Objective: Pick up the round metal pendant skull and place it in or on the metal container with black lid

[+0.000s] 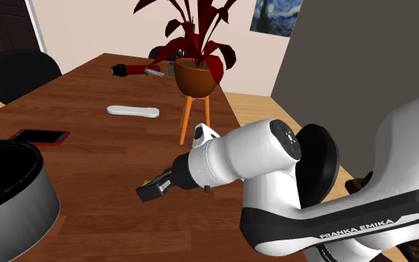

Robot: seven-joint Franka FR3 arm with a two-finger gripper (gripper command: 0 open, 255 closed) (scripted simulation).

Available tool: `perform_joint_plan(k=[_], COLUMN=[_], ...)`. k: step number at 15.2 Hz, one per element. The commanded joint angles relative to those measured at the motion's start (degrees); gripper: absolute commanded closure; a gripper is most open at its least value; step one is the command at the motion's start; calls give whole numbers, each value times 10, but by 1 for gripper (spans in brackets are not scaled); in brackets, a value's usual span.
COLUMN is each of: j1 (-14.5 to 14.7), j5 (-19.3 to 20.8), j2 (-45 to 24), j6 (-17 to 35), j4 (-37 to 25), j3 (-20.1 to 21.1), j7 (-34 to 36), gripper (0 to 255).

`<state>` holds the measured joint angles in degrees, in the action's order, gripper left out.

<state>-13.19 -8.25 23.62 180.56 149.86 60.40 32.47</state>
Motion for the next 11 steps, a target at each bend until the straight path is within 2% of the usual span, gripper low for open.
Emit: perform_joint_plan(k=[1,3,4,11], j1=[-49,-99,-142,-142], j5=[12,23,32,31], j2=[-13,-23,-30,-30], j6=[13,25,34,34], j4=[-12,-21,-29,-29], j3=[44,89,127,128], j7=[10,18,25,24], gripper=[0,0,0,0])
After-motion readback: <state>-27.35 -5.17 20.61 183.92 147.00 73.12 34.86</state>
